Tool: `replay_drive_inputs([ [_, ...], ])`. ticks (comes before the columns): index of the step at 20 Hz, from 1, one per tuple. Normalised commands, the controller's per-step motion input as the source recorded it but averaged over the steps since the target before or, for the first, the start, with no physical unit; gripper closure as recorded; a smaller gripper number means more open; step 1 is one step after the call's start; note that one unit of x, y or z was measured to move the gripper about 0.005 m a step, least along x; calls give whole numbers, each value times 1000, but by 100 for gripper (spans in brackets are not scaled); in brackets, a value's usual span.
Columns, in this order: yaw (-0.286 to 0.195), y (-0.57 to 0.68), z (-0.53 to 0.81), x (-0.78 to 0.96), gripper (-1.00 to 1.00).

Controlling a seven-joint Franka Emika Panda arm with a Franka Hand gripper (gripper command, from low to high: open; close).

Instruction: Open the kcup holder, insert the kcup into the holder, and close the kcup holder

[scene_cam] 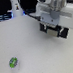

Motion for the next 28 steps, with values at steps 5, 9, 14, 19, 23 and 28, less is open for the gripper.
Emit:
replay_drive_inputs([
  [5,-38,-297,58,595,-100],
  [9,-71,-160,181,288,-100],
  [14,-112,-315,293,342,-100],
  [19,-169,-567,306,338,-100],
  [23,-189,-653,211,299,-100],
  [28,-203,-661,138,265,-100],
])
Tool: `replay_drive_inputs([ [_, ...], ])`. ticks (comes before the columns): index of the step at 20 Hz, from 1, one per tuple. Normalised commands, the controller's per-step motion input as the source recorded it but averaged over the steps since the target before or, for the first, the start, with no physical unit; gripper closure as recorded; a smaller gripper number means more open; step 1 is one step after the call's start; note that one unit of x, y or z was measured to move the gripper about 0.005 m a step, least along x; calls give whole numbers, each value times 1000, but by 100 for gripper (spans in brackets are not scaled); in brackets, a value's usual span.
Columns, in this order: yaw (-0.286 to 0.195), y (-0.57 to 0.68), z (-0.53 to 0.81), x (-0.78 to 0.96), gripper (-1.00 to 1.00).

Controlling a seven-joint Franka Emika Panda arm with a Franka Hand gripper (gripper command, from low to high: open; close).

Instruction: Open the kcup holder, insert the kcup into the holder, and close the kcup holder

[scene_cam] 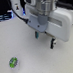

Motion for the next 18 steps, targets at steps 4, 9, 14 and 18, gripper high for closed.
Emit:
replay_drive_inputs([
  [4,-199,-705,109,181,-100],
  [9,-201,-722,48,85,-100],
  [14,-206,-710,7,103,-100],
  [18,-201,-658,6,244,-100],
])
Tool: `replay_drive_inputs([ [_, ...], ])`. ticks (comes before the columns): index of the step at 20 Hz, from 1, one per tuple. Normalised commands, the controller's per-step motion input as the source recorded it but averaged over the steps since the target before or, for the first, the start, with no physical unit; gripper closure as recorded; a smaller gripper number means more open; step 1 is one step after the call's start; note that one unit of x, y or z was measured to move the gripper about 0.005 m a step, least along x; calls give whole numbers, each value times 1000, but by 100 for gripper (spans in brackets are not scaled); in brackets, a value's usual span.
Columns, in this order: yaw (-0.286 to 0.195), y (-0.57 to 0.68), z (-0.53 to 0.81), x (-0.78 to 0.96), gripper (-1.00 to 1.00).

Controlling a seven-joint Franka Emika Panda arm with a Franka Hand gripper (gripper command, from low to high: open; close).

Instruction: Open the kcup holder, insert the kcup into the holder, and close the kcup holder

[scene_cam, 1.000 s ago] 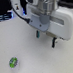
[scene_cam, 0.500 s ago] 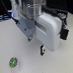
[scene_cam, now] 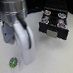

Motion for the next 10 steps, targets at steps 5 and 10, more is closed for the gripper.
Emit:
replay_drive_inputs([
  [5,-183,-392,-1,497,-100],
  [10,-161,-327,-130,338,-100],
])
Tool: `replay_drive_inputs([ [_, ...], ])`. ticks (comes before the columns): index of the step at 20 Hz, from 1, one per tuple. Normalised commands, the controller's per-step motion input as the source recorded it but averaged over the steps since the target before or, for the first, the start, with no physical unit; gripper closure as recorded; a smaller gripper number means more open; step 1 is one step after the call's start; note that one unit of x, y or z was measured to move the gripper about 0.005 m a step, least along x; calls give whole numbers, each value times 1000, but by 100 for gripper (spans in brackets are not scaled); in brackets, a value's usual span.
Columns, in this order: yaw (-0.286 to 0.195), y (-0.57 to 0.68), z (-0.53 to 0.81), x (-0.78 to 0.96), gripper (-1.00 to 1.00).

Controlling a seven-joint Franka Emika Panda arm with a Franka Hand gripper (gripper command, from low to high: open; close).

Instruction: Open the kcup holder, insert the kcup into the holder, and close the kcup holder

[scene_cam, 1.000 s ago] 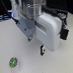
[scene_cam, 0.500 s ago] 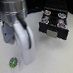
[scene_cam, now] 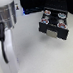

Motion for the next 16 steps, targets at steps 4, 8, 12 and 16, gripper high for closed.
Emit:
replay_drive_inputs([
  [4,-143,-252,-146,211,-100],
  [8,-118,-182,-132,158,-100],
  [12,-98,-138,-139,108,-100],
  [16,-120,-193,-159,112,-100],
])
